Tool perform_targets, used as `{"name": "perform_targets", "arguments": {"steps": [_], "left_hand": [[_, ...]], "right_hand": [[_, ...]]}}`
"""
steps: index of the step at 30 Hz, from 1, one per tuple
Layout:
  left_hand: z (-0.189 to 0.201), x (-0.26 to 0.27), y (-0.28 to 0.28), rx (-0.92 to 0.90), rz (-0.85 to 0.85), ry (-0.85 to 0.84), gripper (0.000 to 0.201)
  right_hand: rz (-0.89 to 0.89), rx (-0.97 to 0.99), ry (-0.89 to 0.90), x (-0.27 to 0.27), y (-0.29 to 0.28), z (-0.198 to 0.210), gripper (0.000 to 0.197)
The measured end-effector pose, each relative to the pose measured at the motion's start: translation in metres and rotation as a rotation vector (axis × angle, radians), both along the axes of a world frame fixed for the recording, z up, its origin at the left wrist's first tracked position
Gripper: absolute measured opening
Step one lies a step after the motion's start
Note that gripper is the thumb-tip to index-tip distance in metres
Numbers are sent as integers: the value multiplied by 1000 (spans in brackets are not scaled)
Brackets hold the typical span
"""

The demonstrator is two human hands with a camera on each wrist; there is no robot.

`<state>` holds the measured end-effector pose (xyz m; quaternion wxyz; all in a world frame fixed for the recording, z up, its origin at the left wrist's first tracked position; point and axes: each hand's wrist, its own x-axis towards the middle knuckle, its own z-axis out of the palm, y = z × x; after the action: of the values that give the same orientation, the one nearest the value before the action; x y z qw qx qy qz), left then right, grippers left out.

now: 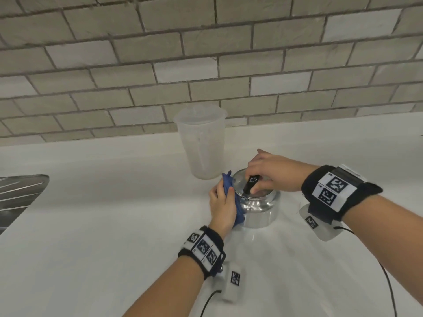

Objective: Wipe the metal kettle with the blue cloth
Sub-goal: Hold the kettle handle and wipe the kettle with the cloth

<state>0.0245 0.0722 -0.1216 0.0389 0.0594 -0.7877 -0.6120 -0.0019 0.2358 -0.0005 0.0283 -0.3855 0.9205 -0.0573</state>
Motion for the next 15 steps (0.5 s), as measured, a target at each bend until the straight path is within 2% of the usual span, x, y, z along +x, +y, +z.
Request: {"name": "perform_targets", "arguments": {"steps": [1, 4, 8, 12, 15], "left_hand": [[0, -5, 0, 62, -3, 27, 44], [-3, 1, -4, 67, 9, 23, 38], [-6, 26, -16, 198, -90, 8, 31], [6, 2, -26, 335, -39, -53, 22], [16, -7, -26, 424, -34, -2, 21]], "right_hand": [[-11, -5, 23, -1, -4, -1, 27], [-55, -23, 64, -2, -11, -3, 27], [-100, 15, 144, -2, -23, -2, 32], [-147, -20, 175, 2, -40, -5, 33], [-204, -35, 171, 5, -59, -5, 34]]}}
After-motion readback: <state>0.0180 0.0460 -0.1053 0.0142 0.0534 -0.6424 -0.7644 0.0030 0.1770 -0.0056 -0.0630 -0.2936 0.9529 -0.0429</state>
